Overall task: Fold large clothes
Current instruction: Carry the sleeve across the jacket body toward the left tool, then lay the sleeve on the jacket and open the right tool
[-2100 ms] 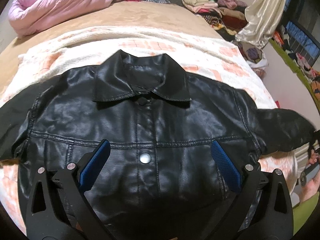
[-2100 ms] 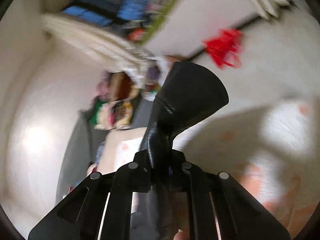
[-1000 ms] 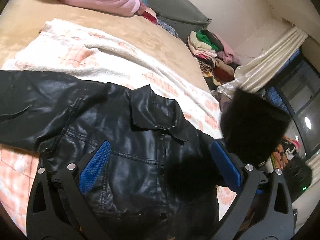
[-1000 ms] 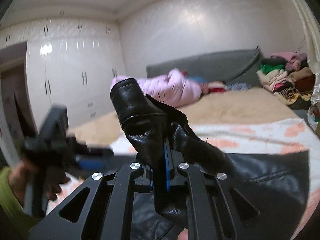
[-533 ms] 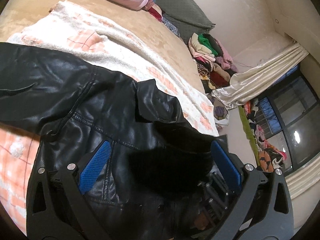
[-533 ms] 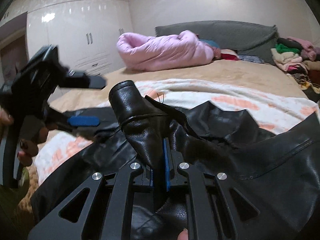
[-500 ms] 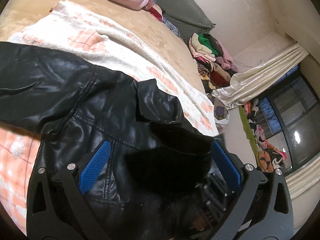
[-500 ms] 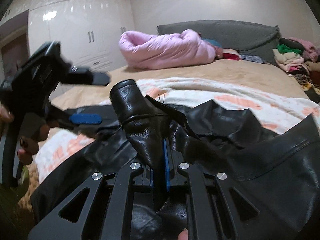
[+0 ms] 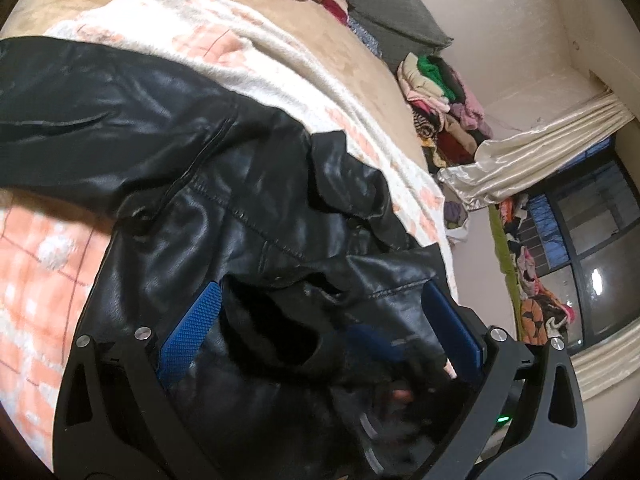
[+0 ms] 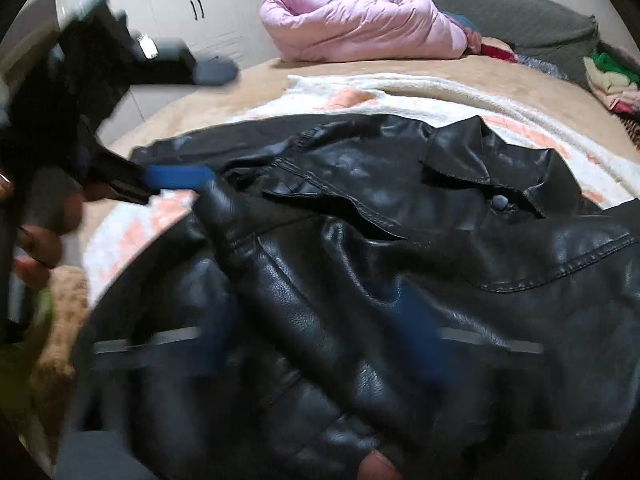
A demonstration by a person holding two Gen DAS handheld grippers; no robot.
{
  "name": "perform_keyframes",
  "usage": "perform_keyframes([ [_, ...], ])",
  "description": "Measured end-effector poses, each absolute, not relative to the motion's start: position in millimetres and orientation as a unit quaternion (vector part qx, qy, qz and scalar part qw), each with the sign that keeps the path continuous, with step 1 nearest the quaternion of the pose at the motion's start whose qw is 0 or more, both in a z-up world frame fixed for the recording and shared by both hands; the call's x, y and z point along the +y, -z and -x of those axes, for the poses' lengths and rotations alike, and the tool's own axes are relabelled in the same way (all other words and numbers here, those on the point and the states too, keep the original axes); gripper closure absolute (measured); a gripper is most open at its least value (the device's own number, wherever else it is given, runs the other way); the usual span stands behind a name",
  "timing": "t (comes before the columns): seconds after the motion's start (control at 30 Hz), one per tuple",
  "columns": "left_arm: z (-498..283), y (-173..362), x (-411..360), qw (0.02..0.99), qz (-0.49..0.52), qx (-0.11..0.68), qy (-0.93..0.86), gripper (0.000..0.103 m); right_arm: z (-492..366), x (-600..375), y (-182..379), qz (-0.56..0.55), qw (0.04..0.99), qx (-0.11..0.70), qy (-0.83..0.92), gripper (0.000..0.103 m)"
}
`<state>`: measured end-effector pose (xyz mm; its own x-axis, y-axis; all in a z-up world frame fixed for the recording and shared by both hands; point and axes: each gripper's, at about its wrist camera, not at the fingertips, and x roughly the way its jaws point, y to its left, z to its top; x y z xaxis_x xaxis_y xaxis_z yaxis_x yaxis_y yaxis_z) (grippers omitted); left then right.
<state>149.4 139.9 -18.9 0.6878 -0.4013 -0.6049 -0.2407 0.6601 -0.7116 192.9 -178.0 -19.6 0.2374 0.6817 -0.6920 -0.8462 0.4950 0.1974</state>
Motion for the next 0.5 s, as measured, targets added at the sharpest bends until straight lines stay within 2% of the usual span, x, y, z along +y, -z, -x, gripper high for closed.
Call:
perform_keyframes([
  [0.2, -152, 37, 129, 0.807, 0.413, 0.419, 0.054, 0.009, -179, -205, -11, 0.112, 0.786, 0.34, -0.504, 0.006],
  [0.43, -164, 67, 116, 0.786, 0.411, 0.461, 0.026, 0.009, -204, -273, -56, 0.029, 0.837, 0.286, -0.465, 0.007],
  [0.5, -166, 70, 114, 0.792, 0.411, 0.451, 0.031, 0.009, -214, -288, -63, 0.007, 0.849, 0.281, -0.448, 0.01],
])
